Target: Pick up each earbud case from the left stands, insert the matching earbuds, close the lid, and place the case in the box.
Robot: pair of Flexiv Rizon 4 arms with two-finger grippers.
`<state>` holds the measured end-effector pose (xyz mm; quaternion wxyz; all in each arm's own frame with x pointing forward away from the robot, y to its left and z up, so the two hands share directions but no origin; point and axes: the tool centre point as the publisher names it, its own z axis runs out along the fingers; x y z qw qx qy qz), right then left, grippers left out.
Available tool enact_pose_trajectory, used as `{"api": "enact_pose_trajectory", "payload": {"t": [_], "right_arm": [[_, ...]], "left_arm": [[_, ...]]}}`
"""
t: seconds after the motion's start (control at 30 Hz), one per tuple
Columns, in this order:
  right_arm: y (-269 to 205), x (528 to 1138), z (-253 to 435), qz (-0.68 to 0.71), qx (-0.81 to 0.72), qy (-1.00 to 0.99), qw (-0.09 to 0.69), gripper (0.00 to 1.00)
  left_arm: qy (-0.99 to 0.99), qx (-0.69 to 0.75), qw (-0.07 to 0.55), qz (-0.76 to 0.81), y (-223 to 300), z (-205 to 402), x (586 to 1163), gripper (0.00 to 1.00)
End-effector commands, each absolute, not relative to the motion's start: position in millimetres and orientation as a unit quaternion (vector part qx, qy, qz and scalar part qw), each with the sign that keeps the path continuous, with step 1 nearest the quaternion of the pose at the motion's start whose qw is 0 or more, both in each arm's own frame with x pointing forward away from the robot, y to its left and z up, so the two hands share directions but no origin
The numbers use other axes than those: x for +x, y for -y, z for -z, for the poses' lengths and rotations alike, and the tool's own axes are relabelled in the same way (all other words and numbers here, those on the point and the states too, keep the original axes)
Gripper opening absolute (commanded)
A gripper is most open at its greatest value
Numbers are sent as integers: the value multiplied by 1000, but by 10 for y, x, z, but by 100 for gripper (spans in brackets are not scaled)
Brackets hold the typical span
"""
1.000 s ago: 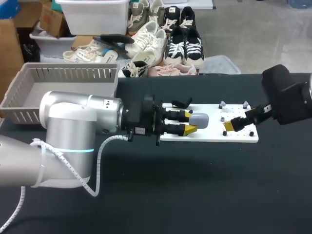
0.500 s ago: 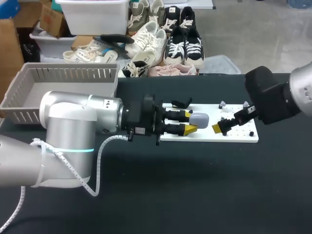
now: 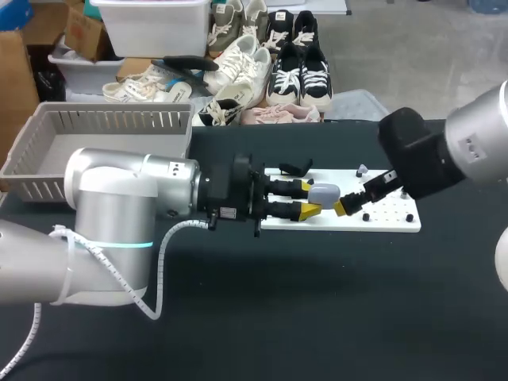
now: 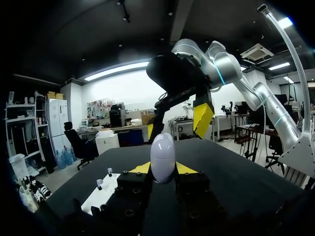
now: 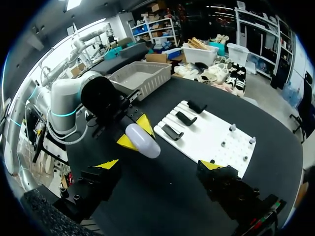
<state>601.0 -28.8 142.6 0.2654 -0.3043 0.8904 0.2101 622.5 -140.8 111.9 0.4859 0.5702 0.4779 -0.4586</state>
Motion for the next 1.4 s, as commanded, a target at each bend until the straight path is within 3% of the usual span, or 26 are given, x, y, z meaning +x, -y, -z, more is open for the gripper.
{"api": "enact_pose_trajectory", "payload": {"t": [0.03, 1.4], "right_arm": [[210, 6066, -1404, -179, -296, -898, 270, 100], [186, 6344, -1574, -160, -295, -898, 284, 100]], "left_arm": [[-477, 569, 488, 459, 1413, -1109, 6228, 0], [-477, 569, 488, 459, 1413, -1109, 6228, 0]]}}
